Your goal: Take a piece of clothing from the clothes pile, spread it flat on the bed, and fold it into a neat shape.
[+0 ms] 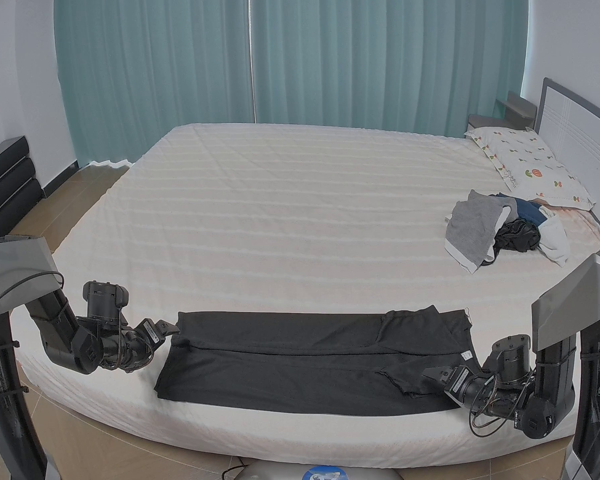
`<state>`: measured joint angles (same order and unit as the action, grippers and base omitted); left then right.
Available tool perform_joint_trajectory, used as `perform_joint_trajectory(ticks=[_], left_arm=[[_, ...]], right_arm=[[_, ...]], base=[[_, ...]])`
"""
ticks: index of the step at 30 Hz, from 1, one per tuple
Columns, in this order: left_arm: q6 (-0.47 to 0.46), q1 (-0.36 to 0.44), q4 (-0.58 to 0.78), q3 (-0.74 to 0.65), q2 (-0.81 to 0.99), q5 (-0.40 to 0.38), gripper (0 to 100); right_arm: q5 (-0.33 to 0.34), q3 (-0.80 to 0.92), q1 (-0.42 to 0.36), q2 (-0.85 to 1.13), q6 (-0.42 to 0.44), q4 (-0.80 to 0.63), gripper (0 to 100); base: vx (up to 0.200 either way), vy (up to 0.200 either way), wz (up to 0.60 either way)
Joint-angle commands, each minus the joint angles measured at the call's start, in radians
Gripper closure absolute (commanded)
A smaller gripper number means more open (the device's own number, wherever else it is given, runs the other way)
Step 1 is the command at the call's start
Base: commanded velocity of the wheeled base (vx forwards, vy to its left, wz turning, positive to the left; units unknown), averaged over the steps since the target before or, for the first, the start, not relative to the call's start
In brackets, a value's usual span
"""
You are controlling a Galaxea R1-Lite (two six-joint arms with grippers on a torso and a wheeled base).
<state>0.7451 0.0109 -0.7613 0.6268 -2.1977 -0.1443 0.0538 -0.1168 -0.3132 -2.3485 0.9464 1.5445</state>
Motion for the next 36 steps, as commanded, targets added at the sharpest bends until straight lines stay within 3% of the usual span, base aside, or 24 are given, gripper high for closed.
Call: perform_joint_trajectory(ticks=[1, 12, 20, 30, 31, 36], left_arm=[[0.000, 0.000, -0.001, 0.001, -0.008, 0.000, 0], [0.000, -0.002, 0.000, 0.002, -0.008, 0.000, 0], [0.000, 0.000, 0.002, 0.005, -0.010, 0.000, 0], [0.000, -0.002, -0.001, 0.005, -0.007, 0.002, 0], [0.000, -0.002, -0.001, 0.005, -0.007, 0.002, 0], [0.002, -0.002, -0.001, 0.004, -0.001, 0.000, 0]], right_arm=[[-0.015, -0.017, -0.001, -0.037, 0.000, 0.011, 100], [-0.108, 0.012, -0.064, -0.028, -0.003, 0.017, 100], [-0.098, 0.043, -0.060, 0.054, -0.006, 0.016, 100], [-0.094, 0.063, -0.058, 0.006, -0.028, -0.010, 100], [-0.094, 0.066, -0.060, 0.003, -0.038, -0.018, 0], [-0.095, 0.082, -0.044, 0.018, -0.107, -0.001, 0]], base=[[0.000, 0.000, 0.00], [0.000, 0.000, 0.00], [0.000, 0.000, 0.00], [0.000, 0.000, 0.00], [0.000, 0.000, 0.00], [0.000, 0.000, 0.00]])
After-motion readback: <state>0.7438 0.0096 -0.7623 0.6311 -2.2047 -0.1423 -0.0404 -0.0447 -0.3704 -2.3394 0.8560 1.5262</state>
